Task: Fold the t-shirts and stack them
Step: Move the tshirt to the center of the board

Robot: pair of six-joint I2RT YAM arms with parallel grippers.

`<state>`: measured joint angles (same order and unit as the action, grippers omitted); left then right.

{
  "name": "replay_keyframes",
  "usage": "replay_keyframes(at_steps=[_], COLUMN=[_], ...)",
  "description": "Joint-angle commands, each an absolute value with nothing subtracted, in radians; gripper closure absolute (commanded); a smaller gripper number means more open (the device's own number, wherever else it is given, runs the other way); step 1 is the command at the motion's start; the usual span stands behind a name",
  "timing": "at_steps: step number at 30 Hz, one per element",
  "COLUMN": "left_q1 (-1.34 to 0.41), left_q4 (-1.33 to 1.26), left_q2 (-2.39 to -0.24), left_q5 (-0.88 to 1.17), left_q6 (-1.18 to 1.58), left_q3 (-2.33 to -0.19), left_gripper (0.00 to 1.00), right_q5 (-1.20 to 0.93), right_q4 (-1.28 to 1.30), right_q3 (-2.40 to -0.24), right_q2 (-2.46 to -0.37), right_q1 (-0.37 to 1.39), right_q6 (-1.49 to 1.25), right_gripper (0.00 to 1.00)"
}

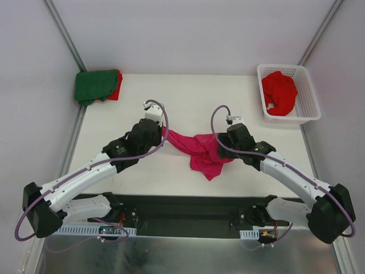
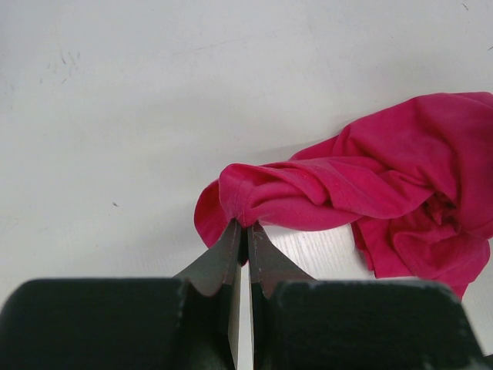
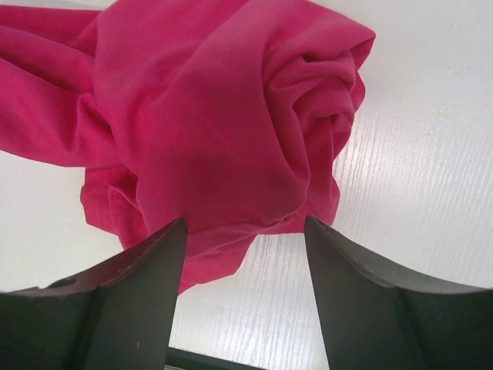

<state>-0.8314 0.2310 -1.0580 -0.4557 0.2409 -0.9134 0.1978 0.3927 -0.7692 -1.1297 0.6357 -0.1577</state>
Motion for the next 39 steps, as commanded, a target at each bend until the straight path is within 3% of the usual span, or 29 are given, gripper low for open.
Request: replay_keyframes(at_steps=[1,5,6,8,9,12,39], left_q1=[-0.833,-0.831,-0.831,-0.83,-0.83,-0.827,-0.778], left_q4=[0.218,0.218,0.218,0.218,0.219,0.219,0.387], left_q2=[-1.031,-1.025,-1.023,-1.022,-1.022,-1.023,-0.865], left_q5=[-0.485,-0.488,-0.489,-0.491,-0.491,-0.492,-0.678], left_q6=[0.227,0.224,0.225,0.224,0.221,0.221,0.049], left_q3=[-0.908,-0.908,-0.907,-0.905,-0.905,-0.907,-1.091], left_gripper=[1.0,1.0,1.0,1.0,1.0,1.0,1.0], right_q5=[0.215,0.209,0.207,0.203,0.202,0.209,0.408], right_q4=[0.365,0.357,0.354,0.351,0.351,0.357,0.684], right_q3=[-0.761,-0.759,-0.761,-0.765,-0.767,-0.776,-1.218], right_q2=[-1.143,-1.157,-1.157,-1.16,-1.16,-1.154,-0.939], right_q1=[0.64,0.64,0.64,0.641,0.64,0.64,0.638], right_q6=[-0.179,-0.179,-0.178,-0.178,-0.179,-0.173,-0.006], right_gripper=[0.35,0.5,0.61,0.72,0.84,0.98,0.96])
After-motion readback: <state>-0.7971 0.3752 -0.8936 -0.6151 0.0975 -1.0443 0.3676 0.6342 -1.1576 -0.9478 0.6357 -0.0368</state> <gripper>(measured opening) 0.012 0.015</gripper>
